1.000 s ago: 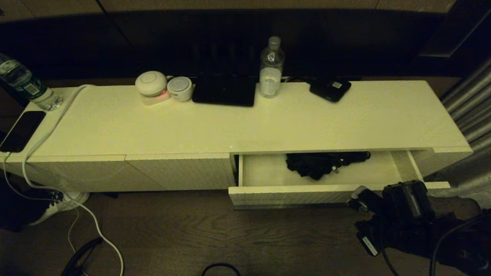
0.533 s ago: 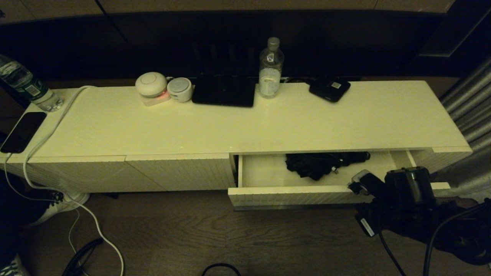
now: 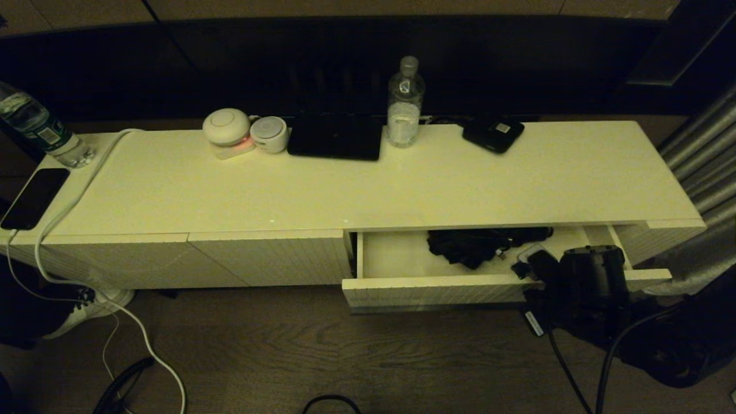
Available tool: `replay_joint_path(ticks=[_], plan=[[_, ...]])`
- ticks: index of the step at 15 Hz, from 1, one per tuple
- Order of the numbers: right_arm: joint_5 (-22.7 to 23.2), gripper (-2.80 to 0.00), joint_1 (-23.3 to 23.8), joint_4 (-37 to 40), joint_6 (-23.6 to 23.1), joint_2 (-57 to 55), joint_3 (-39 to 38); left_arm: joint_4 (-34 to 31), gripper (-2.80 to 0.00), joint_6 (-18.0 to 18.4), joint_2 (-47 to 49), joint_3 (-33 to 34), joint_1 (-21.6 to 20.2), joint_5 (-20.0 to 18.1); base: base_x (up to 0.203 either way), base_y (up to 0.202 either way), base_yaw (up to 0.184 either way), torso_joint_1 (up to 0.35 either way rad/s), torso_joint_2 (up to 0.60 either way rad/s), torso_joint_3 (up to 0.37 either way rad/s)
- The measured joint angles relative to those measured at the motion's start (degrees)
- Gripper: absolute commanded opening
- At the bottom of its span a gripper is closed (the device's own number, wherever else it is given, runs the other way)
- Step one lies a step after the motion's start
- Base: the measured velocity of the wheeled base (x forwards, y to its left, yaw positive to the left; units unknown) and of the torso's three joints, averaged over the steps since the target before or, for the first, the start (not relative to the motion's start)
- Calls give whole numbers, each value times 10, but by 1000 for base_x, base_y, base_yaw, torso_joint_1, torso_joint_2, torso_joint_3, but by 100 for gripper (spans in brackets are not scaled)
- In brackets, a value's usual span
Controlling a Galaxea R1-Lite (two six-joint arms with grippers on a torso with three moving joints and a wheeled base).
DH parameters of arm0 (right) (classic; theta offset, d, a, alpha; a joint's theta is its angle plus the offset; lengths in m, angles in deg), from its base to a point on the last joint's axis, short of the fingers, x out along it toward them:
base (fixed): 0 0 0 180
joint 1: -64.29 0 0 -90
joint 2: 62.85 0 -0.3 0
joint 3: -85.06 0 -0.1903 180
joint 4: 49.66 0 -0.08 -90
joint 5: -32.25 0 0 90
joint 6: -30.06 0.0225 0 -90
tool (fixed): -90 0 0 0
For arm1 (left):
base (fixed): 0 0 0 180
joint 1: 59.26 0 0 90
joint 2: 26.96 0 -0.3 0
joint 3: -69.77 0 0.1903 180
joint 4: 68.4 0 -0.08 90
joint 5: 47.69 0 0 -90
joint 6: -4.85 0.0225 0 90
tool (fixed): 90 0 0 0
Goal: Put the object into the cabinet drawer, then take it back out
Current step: Close the drawer
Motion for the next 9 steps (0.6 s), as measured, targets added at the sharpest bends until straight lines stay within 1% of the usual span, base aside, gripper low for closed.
replay_joint_path(ticks=[6,9], plan=[[-45,-280,1,-88,0,-52,39,0,-280,0,0,0,-1,0,0,0,0,0,0,0],[-48,-280,1,-118,0,-66,58,0,-280,0,0,0,0,0,0,0,0,0,0,0]])
